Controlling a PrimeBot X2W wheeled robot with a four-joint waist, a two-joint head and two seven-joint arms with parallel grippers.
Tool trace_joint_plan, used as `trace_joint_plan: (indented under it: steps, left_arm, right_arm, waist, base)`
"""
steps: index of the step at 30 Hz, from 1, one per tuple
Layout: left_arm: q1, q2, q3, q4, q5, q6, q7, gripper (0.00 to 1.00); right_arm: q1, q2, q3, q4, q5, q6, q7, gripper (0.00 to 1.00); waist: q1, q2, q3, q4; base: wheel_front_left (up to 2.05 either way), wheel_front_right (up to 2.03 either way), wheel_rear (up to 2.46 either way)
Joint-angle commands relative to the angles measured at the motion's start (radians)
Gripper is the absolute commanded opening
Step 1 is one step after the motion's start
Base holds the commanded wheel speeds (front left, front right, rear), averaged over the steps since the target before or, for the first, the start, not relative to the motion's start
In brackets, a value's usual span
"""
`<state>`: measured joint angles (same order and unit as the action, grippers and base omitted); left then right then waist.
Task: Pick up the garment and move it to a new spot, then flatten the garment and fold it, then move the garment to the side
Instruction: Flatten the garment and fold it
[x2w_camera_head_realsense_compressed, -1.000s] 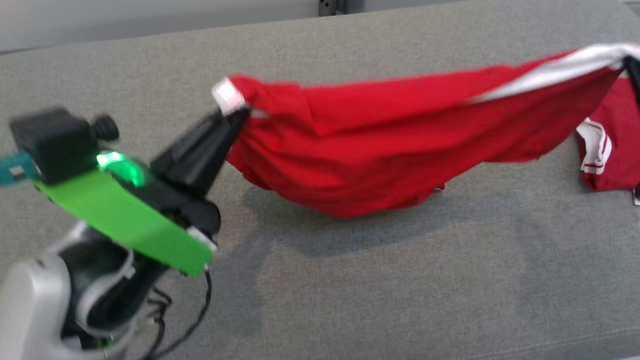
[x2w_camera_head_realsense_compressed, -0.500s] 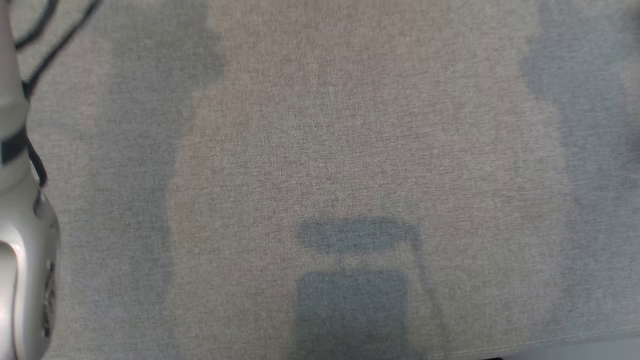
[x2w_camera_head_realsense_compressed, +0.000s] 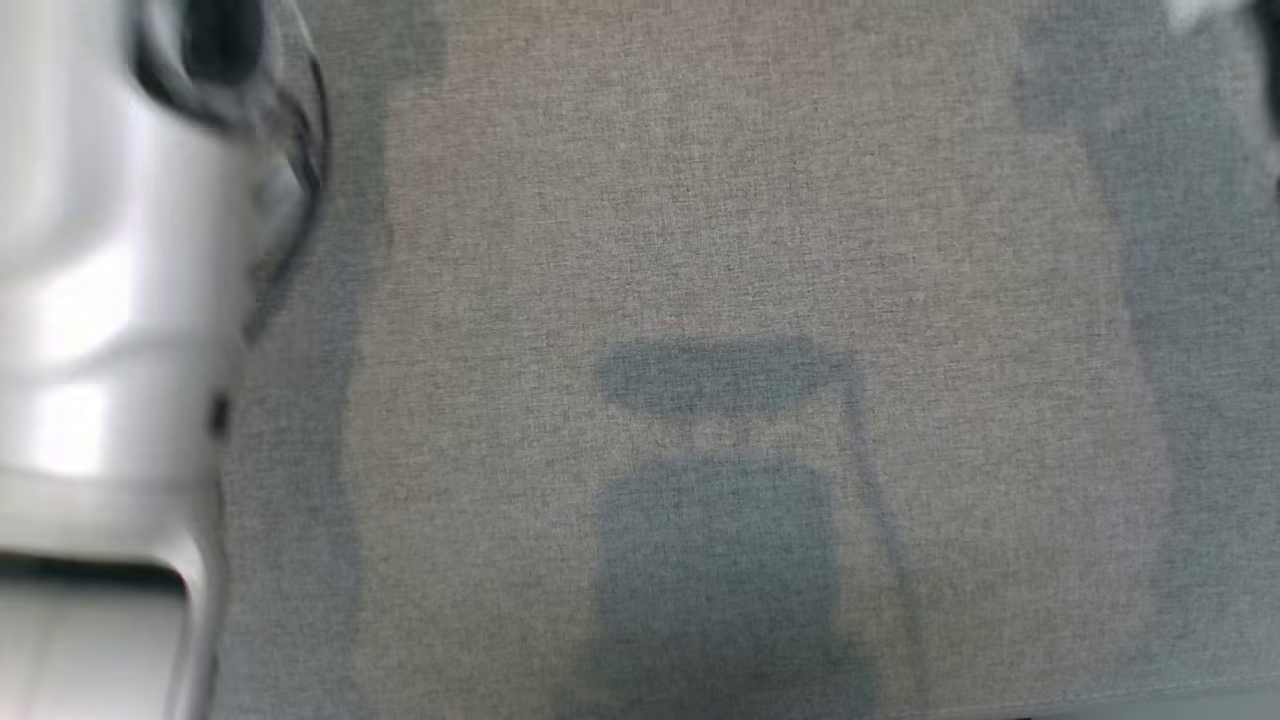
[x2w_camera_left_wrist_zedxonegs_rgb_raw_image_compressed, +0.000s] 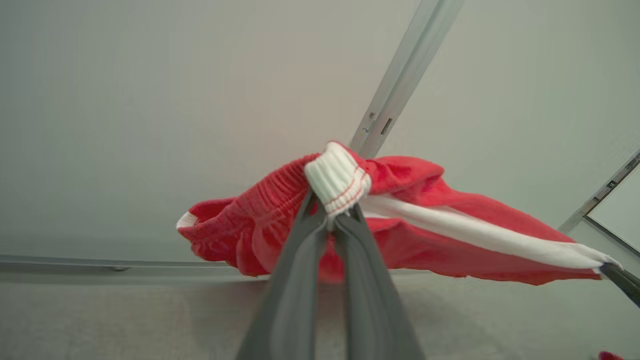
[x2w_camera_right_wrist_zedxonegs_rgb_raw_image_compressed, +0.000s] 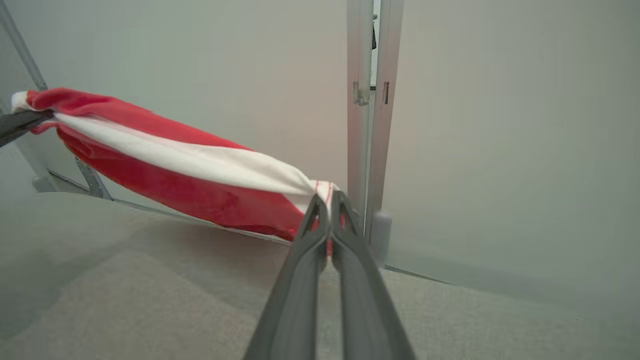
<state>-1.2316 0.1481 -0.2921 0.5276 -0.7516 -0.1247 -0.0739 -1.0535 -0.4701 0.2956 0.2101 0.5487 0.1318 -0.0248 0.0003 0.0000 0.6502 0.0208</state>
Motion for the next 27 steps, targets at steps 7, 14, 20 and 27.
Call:
trace_joint_plan:
  steps: [7,14,20,27]
  left_arm:
    - [0.510,-0.006,-0.094,-0.091,-0.101,-0.007,-0.147,0.00]
    - [0.968,-0.001,-0.154,-0.235,-0.136,0.020,-0.178,0.00]
    - [1.293,0.041,-0.176,-0.408,-0.146,0.138,-0.160,0.00]
    - [1.440,0.087,-0.179,-0.652,-0.188,0.222,-0.075,0.00]
  right_arm:
    - [0.489,-0.101,0.041,-0.115,0.120,-0.002,-0.088,0.00]
    - [0.916,-0.130,-0.018,-0.208,0.129,-0.002,-0.149,0.00]
    - [1.295,-0.121,-0.146,-0.327,0.106,-0.004,-0.132,0.00]
    - [1.482,-0.098,-0.321,-0.537,0.105,-0.006,-0.065,0.00]
  waist:
    - [-0.0003,0.0000,-0.147,0.033]
    - [-0.0003,0.0000,-0.332,0.053]
    - [-0.0003,0.0000,-0.428,0.072]
    - [-0.0003,0.0000,-0.416,0.096]
  base:
    - [0.00,0.00,0.00]
    - [0.00,0.00,0.00]
    - [0.00,0.00,0.00]
    - [0.00,0.00,0.00]
